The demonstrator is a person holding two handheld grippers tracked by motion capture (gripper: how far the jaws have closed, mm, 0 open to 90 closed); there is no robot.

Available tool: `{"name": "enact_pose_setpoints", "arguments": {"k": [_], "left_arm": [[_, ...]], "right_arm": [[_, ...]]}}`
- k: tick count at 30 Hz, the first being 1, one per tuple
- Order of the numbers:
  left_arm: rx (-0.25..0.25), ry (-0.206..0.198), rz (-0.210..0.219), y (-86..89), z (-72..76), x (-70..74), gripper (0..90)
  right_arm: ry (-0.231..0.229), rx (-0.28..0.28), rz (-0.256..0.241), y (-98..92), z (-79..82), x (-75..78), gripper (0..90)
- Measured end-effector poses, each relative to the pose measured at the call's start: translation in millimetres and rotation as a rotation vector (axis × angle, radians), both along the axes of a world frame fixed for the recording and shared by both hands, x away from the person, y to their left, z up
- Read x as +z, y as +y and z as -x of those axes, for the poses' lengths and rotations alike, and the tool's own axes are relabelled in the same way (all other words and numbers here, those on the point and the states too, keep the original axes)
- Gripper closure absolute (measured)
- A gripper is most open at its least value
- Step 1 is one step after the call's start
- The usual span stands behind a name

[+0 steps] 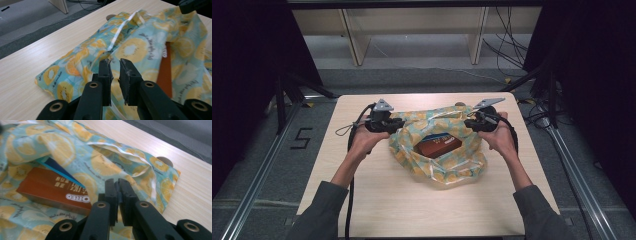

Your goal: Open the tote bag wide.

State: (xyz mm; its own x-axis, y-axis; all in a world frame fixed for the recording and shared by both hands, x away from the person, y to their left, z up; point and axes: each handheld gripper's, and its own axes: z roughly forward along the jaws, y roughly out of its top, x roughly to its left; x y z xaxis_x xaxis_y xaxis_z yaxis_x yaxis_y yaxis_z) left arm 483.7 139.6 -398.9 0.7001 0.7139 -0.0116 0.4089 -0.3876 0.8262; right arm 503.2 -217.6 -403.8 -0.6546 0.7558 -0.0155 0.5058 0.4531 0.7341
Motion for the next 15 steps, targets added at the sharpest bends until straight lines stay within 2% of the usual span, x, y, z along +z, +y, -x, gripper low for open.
{"name": "enact_pose_setpoints", "arguments": {"k": [2,5,6,7,8,9,10,11,13,14,15], "left_arm": [[-0.006,-0.004,0.026,3.5,8.3,-1.9,75.7],[-0.016,-0.014,0.058,6.5,19.1,-4.0,73.5],[-0.023,-0.016,0.053,7.8,22.1,-4.4,72.9],[-0.027,-0.022,0.061,8.0,27.4,-6.0,72.5],[-0.027,-0.024,0.067,8.1,31.4,-8.0,71.6],[-0.035,-0.024,0.064,9.0,34.8,-9.6,70.7],[-0.034,-0.016,0.054,9.8,38.1,-10.1,69.7],[-0.034,-0.015,0.076,8.8,42.0,-12.5,68.6],[-0.038,-0.004,0.075,8.0,50.8,-15.8,65.0],[-0.058,-0.010,0.050,8.9,54.2,-16.9,63.0],[-0.053,-0.007,0.055,7.6,59.3,-19.0,61.0]], "right_arm": [[-0.021,0.007,-0.003,0.1,3.7,1.3,86.0],[-0.024,0.018,-0.002,-1.4,10.1,5.5,84.8],[-0.040,0.032,-0.014,-1.8,12.3,6.0,84.4],[-0.026,0.019,-0.010,-1.6,15.4,7.3,84.1],[-0.056,0.029,-0.012,-1.4,17.3,6.8,83.6],[-0.030,0.024,-0.009,-2.0,20.8,8.8,83.1],[-0.062,0.035,-0.017,-2.1,21.4,7.3,82.8],[-0.039,0.023,-0.019,-2.1,24.1,8.3,82.6],[-0.048,0.038,-0.022,-2.9,27.6,7.5,81.5],[-0.060,0.043,-0.028,-3.3,30.1,6.5,80.8],[-0.056,0.051,-0.029,-4.1,32.7,6.0,79.9]]}}
